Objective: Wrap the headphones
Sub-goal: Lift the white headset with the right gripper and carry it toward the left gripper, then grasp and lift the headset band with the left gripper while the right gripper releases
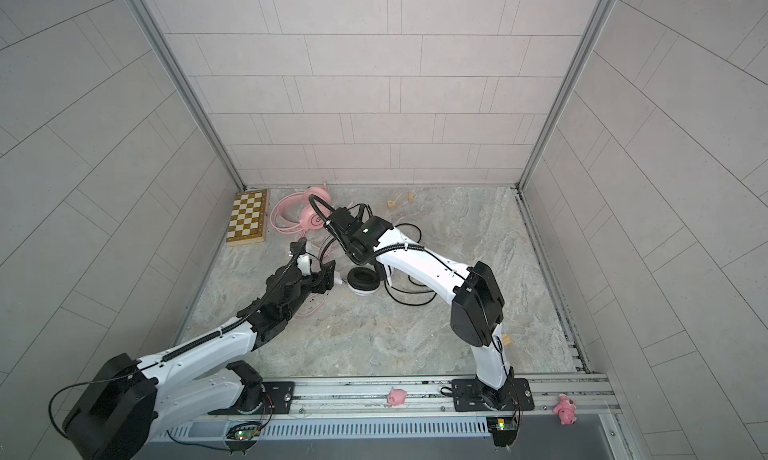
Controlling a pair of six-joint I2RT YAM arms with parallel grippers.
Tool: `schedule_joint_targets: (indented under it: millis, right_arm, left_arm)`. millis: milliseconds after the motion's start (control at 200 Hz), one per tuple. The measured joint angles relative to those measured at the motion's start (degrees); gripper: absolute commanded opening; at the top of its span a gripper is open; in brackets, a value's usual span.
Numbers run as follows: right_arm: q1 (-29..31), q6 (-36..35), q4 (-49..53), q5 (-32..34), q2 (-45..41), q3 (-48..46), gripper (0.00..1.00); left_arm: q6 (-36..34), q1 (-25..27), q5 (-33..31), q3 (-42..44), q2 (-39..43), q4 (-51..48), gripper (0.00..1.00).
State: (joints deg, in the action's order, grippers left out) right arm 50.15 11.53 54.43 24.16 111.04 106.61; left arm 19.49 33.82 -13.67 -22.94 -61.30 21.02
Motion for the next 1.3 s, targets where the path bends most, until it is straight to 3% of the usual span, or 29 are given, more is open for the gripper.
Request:
schedule_joint_targets:
  millis: [70,205,450,585,656,701,791,1071,1301]
  right_arm:
    - [1.0,-1.3,0.0,-0.2,0.0,0.1,0.00]
    - [2.2,-3.2,0.4,-0.9,0.0,0.2,0.00]
    - [2.4,-4.7,1.4,-2.5,0.0,0.9,0.03]
    - [2.6,-4.6,1.2,-3.5,0.0,0.9,0.14]
    - [2.9,-4.5,1.4,-4.2,0.0,0.8,0.33]
    - [2.9,-4.7,1.6,-5.4,0.0,0.8,0.45]
    - [2.8,-4.5,0.9,-8.9,-0.7,0.0,0.58]
    - [1.1,-3.7,-4.0,-12.8,-9.6,-7.6,0.61]
    - [-4.3,-2.4,-13.5,-20.4,-22.4,-17.3,0.65]
  left_arm:
    - [0.1,0.0,-2.5,-0.3,0.0,-0.9,0.78]
    - [0.2,0.0,-5.2,-0.3,0.2,-2.0,0.63]
    - [0.7,0.5,-4.3,-1.0,-0.2,-2.4,0.20]
    - [0.8,0.5,-4.0,-1.7,-1.8,-2.8,0.06]
    - [0.6,0.4,-4.2,-1.7,-2.2,-3.7,0.00]
    - [0.7,0.2,-4.5,-1.7,-2.2,-4.2,0.00]
    - [0.9,0.0,-4.4,-1.7,-2.0,-4.2,0.00]
    - [0.6,-0.2,-2.8,-1.9,-1.7,-5.1,0.00]
    - [1.3,-1.6,5.5,-8.0,-1.6,-7.2,0.00]
